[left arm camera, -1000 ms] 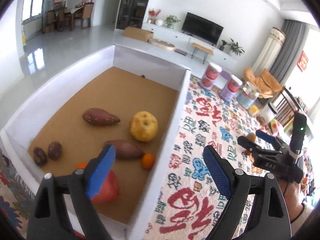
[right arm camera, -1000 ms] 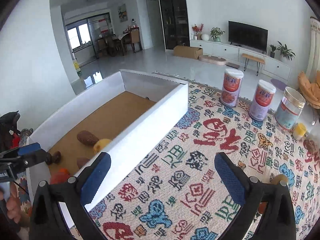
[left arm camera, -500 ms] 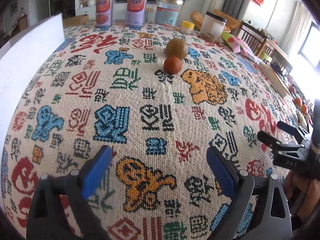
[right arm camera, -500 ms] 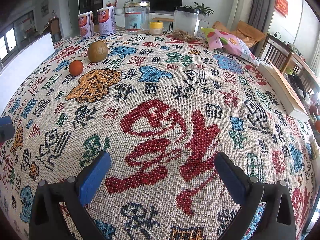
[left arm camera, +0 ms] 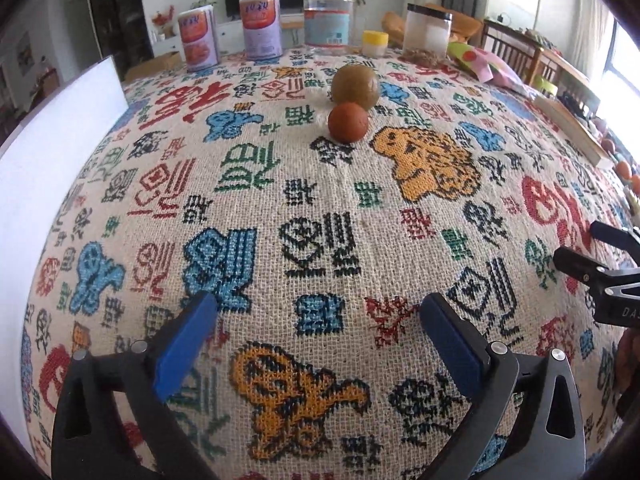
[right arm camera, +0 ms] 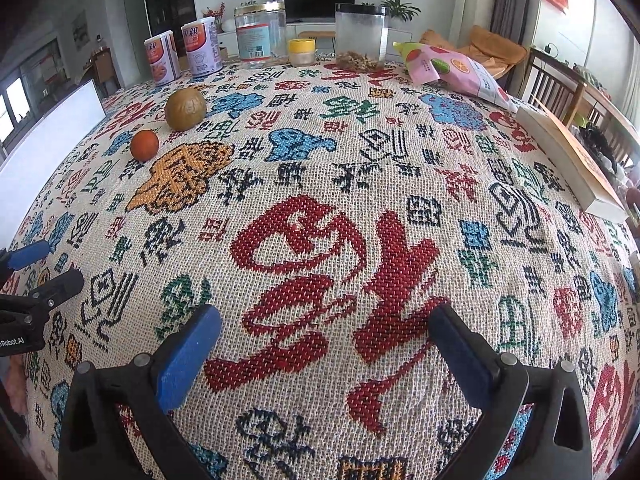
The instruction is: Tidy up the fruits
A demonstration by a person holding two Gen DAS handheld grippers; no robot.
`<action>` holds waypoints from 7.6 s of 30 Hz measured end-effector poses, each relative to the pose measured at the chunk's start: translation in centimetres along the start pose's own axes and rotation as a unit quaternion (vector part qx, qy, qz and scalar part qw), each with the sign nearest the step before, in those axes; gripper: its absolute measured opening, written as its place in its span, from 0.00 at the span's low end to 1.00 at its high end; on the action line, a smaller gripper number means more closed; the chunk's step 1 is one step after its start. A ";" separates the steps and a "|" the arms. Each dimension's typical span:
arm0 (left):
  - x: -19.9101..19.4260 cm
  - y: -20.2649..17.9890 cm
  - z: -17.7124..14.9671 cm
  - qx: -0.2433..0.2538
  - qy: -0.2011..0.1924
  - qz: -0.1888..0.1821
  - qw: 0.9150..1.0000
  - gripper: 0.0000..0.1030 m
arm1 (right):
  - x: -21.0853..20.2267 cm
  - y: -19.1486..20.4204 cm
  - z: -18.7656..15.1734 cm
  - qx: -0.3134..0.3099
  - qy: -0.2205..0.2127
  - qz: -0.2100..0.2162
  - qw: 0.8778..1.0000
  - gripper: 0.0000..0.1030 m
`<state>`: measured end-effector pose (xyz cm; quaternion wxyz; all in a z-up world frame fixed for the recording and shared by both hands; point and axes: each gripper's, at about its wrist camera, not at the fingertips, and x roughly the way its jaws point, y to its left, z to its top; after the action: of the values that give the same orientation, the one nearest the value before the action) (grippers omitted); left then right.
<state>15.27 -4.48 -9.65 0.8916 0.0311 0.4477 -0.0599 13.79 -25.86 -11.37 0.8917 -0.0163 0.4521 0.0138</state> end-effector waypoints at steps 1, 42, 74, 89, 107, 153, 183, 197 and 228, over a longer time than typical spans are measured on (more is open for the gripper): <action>0.0 0.0 0.0 0.000 0.000 0.000 1.000 1.00 | 0.0 0.0 0.0 0.000 0.000 0.000 1.000 1.00; -0.1 0.0 0.0 0.000 0.000 0.000 1.000 1.00 | 0.0 -0.1 0.1 0.000 0.000 0.001 1.000 1.00; 7.0 -0.8 10.9 -0.009 -0.020 -0.025 0.999 0.58 | 0.1 -0.1 0.2 0.000 -0.001 0.002 1.000 1.00; -2.5 3.8 2.3 -0.003 -0.004 -0.038 0.999 0.28 | 0.1 -0.1 0.1 0.000 -0.002 0.002 1.000 1.00; -0.4 5.3 -0.4 -0.022 0.000 0.018 1.000 1.00 | 0.1 -0.2 0.1 -0.001 -0.002 0.003 1.000 1.00; -0.9 6.0 -0.8 -0.022 -0.012 -0.040 0.999 0.99 | -0.6 6.0 3.0 -0.035 0.014 0.146 0.988 0.48; -0.3 4.8 -0.6 0.003 0.000 -0.002 1.000 1.00 | -1.7 6.1 -2.9 -0.062 -0.001 0.049 0.997 1.00; -0.2 4.8 -0.6 0.003 0.000 -0.003 1.000 1.00 | -1.7 6.1 -2.7 -0.062 -0.001 0.046 0.997 1.00; -0.8 5.2 0.7 0.029 0.005 -0.021 0.999 0.29 | -4.4 2.0 -1.8 0.028 -0.015 0.148 0.988 0.93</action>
<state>16.07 0.66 -8.55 0.8866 0.0479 0.4507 -0.0917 9.70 -23.96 -8.93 0.8868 0.0763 0.4358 0.1336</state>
